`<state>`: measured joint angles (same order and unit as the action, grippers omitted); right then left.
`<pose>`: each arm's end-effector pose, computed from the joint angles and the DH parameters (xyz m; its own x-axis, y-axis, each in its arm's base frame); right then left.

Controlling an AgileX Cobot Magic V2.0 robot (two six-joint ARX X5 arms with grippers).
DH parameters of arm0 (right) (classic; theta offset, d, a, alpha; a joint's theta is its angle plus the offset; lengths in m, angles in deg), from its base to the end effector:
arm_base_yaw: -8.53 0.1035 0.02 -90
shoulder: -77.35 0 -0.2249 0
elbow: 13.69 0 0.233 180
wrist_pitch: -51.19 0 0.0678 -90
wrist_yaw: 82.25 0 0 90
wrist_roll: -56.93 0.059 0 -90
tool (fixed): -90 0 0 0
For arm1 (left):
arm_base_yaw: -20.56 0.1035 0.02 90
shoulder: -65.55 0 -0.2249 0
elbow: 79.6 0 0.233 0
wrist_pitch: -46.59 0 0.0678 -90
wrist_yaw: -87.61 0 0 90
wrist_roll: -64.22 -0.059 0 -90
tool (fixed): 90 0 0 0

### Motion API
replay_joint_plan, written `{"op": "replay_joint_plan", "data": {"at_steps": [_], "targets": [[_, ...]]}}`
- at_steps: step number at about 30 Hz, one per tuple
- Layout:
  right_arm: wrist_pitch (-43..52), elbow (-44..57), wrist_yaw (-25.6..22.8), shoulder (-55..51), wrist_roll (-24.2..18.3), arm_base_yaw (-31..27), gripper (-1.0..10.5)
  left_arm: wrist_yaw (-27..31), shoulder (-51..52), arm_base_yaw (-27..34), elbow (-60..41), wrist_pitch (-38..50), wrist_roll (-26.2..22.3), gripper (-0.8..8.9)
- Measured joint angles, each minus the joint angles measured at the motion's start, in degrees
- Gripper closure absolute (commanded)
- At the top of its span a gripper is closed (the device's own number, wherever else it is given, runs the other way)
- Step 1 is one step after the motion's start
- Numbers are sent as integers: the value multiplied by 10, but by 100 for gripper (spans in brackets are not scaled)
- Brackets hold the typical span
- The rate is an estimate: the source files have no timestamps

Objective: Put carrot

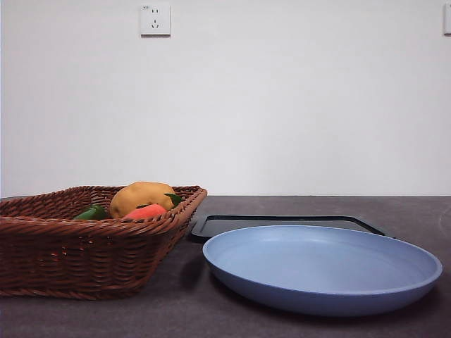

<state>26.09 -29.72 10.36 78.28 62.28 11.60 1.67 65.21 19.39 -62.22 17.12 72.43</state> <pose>0.1445 0.0104 0.1458 0.9799 0.0982 -0.1735 -0.0817 0.9917 0.0997 0.1416 0.0013 0.1459 0.9754 0.0509 -0.2147 -0.0790 0.9891 -0.1244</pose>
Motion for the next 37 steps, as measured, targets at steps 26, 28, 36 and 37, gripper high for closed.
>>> {"op": "replay_joint_plan", "data": {"at_steps": [26,28,36,37], "targets": [[-78,-90,79,78,256,0,944,-205,-108,0,99,7,155,807],[-91,-120,86,110,253,0,944,-212,-156,0,131,8,152,807],[-143,-223,148,257,202,0,944,-315,-367,-1,236,7,80,807],[-148,-231,154,275,196,0,944,-326,-390,-2,247,4,73,807]]}}
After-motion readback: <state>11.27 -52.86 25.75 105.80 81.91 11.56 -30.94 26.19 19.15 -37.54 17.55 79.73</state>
